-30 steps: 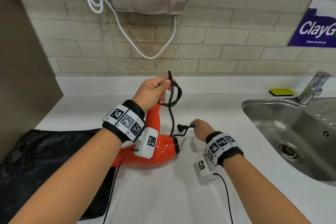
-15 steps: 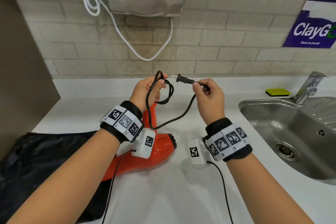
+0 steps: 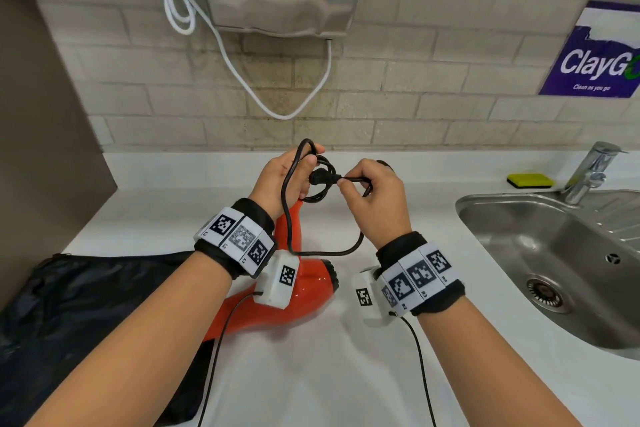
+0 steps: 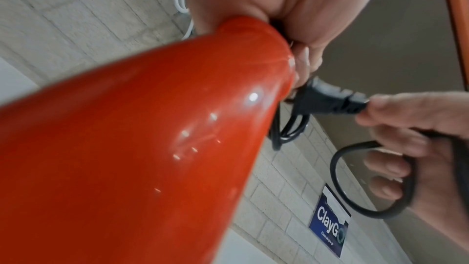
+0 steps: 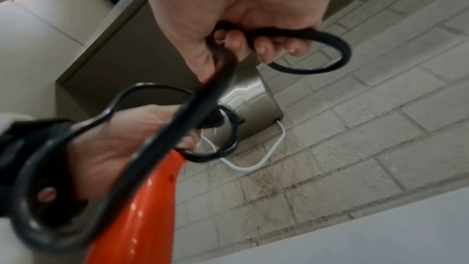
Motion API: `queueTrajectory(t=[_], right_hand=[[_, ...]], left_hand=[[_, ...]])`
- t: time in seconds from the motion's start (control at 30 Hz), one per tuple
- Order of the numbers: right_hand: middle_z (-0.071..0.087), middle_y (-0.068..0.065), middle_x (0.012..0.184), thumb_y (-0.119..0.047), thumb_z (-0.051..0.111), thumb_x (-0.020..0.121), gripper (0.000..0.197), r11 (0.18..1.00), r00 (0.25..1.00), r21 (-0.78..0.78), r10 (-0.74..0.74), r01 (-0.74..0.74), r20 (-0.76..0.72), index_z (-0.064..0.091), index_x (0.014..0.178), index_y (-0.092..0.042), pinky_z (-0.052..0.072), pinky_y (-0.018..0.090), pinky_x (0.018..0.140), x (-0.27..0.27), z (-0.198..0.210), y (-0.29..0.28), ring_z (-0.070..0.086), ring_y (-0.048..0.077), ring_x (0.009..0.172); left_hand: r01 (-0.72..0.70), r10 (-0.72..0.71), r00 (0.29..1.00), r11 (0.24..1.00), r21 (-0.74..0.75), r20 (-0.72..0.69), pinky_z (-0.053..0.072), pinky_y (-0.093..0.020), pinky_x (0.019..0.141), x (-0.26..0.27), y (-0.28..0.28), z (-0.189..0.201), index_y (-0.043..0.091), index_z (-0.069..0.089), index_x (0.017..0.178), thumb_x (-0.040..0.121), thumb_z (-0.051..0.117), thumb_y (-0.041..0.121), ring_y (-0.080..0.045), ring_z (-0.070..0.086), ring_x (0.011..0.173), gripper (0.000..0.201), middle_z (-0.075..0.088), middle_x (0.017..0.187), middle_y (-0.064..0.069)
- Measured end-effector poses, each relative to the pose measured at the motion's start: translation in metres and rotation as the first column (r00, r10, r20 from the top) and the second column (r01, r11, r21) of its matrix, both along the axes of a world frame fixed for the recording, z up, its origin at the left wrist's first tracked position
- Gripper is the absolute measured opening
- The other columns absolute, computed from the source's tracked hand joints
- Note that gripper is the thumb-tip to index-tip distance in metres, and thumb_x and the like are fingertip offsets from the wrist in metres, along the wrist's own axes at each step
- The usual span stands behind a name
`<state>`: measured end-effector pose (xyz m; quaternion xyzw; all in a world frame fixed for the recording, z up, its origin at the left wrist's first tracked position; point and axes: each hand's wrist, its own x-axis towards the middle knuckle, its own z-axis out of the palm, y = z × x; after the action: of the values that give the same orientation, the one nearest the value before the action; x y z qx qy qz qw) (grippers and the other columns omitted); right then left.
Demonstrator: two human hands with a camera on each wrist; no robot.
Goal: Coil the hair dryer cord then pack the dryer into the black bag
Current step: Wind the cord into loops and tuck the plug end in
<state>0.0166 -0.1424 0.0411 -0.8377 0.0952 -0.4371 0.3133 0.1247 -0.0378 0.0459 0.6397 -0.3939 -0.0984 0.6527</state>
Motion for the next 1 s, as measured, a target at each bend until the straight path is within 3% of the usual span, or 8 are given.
queueTrajectory(t=[0.1,0.27,0.37,0.43,0.57,0.73,0.83,1.0], right_hand=[[0.044,-0.012,0.063,-0.017,0.062,0.079,0.011,0.992,0.993,-0.079,-0.105,0.1,-0.061,0.056,0.072,-0.011,0.043,0.04,0.069,0.005,-0.004,0.003,0.045,0.018,0.069],[0.043,-0.002,0.1,-0.011,0.066,0.077,0.034,0.968,0.984,0.18,-0.179,0.175,0.008,0.047,0.106,-0.007,0.034,-0.002,0.069,0.012,-0.002,0.009,0.041,0.007,0.084],[0.056,0.002,0.111,0.001,0.056,0.078,0.041,0.982,0.996,0.174,-0.065,0.076,-0.066,0.053,0.117,-0.011,0.038,0.003,0.085,0.019,0.002,0.006,0.052,0.012,0.102],[0.065,0.009,0.105,0.005,0.049,0.079,0.034,0.975,0.991,0.219,0.0,0.029,-0.132,0.063,0.108,-0.008,0.048,0.022,0.086,0.024,0.002,0.005,0.059,0.019,0.097],[0.056,-0.002,0.083,-0.002,0.051,0.085,0.02,0.972,0.974,0.226,0.113,-0.068,-0.195,0.064,0.099,-0.005,0.038,0.003,0.062,0.022,0.005,-0.004,0.05,0.004,0.072],[0.048,-0.002,0.076,-0.003,0.037,0.089,0.03,0.799,0.866,0.585,0.385,-0.14,-0.318,0.059,0.085,-0.022,0.03,0.018,0.04,0.007,0.007,-0.031,0.042,0.014,0.051],[0.041,-0.005,0.061,-0.013,0.043,0.093,0.019,0.882,0.767,0.464,0.35,-0.077,-0.538,0.06,0.099,-0.019,0.026,0.017,0.038,-0.001,0.002,-0.042,0.041,0.009,0.044],[0.043,-0.002,0.057,-0.025,0.051,0.091,0.017,0.898,0.688,0.43,0.369,-0.091,-0.625,0.056,0.075,-0.027,0.024,0.015,0.038,-0.008,-0.011,-0.048,0.038,0.01,0.049]], left_hand=[[0.057,-0.057,0.998,0.998,0.005,0.014,0.033,-0.015,0.045,-0.011,-0.001,0.003,0.012,0.055,0.112,0.096,0.042,0.018,-0.001,0.034,0.04,0.022,0.042,0.06,0.008],[0.189,-0.189,0.982,0.982,0.029,0.025,0.03,-0.018,0.046,-0.024,-0.001,0.007,0.014,0.056,0.11,0.084,0.045,0.033,-0.004,0.031,0.043,0.034,0.039,0.065,-0.001],[0.232,-0.235,0.971,0.971,0.065,0.042,0.03,-0.018,0.046,-0.025,0.0,0.006,0.015,0.056,0.111,0.092,0.044,0.022,-0.005,0.03,0.043,0.023,0.043,0.064,-0.002],[0.214,-0.214,0.977,0.975,0.06,0.007,0.03,-0.017,0.044,-0.022,-0.001,0.004,0.013,0.055,0.113,0.095,0.042,0.012,-0.003,0.031,0.041,0.022,0.038,0.059,-0.002],[0.149,-0.148,0.989,0.988,0.039,-0.01,0.029,-0.019,0.044,-0.015,0.001,0.002,0.014,0.057,0.111,0.095,0.042,0.011,-0.004,0.031,0.04,0.022,0.037,0.06,-0.006],[0.027,-0.027,0.998,1.0,0.007,0.062,0.036,-0.022,0.05,-0.001,0.013,-0.001,0.028,0.059,0.101,0.094,0.046,0.026,-0.003,0.035,0.041,0.014,0.045,0.055,0.012],[-0.002,0.0,0.996,1.0,0.017,0.093,0.039,-0.02,0.051,0.0,0.016,-0.001,0.026,0.057,0.104,0.095,0.044,0.024,-0.003,0.037,0.042,0.016,0.048,0.05,0.013],[0.009,-0.01,0.996,1.0,0.008,0.085,0.038,-0.022,0.053,-0.003,0.019,0.0,0.028,0.058,0.104,0.096,0.044,0.027,-0.004,0.036,0.043,0.016,0.043,0.054,0.011]])
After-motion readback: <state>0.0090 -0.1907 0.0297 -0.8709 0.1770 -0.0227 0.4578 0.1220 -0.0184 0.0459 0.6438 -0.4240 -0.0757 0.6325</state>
